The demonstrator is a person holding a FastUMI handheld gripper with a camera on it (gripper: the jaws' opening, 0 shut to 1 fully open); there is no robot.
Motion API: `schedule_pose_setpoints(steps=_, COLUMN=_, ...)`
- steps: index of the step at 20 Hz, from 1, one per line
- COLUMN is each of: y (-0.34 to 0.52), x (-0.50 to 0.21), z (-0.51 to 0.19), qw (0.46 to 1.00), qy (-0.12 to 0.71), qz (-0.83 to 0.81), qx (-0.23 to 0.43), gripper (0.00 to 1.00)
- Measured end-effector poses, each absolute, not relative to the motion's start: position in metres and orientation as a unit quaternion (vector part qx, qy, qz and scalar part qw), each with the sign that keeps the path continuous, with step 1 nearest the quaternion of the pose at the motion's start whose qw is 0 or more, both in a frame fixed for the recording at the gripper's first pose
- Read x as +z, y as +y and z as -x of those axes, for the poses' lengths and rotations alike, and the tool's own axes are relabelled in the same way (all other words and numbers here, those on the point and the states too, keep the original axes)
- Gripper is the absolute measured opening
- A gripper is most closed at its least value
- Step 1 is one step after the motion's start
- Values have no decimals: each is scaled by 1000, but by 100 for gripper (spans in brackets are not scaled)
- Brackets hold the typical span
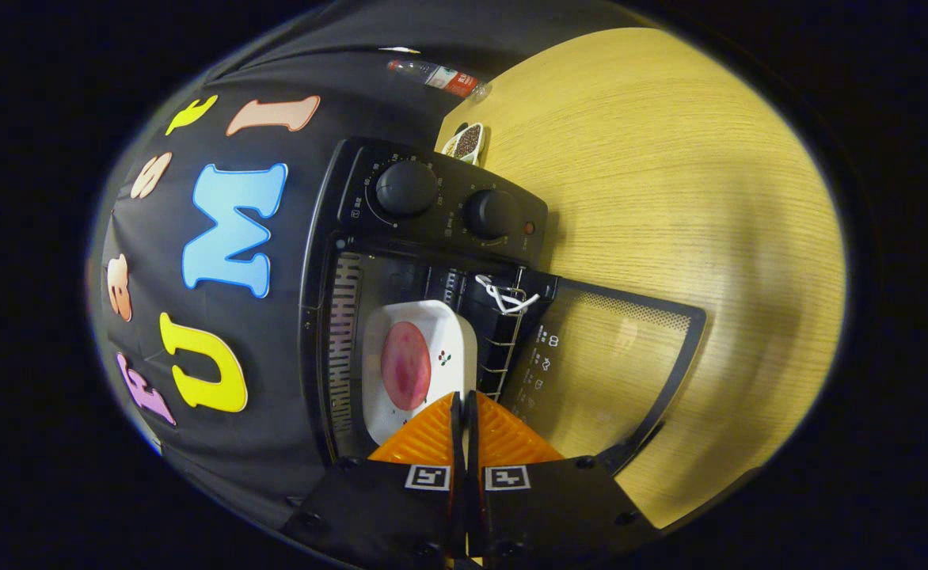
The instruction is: Open the toaster oven, put the food inside, and close the toaster oven door.
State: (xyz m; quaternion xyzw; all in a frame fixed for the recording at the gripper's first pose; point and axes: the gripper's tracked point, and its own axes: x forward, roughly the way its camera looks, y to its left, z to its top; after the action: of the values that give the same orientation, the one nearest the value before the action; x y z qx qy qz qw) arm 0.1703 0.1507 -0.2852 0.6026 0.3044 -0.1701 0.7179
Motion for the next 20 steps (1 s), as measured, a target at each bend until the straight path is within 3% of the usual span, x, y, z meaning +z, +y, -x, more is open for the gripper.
schedule_pose_setpoints(steps=10, y=164, x=-306, z=-210, qw=707, qy=280, qz=-613, qx=-214, gripper=2)
schedule_pose_setpoints(steps=15, y=177, x=-299, z=-218, qw=709, qy=269, qz=-623, qx=-191, gripper=11)
schedule_pose_setpoints(steps=17, y=179, x=-287, z=-221, qw=716, qy=261, qz=-623, qx=-175, gripper=37)
schedule_pose_setpoints(steps=18, y=179, x=-284, z=-220, qw=722, qy=261, qz=-618, qx=-169, gripper=63)
schedule_pose_setpoints(steps=20, y=176, x=-275, z=-211, qw=731, qy=269, qz=-606, qx=-162, gripper=77)
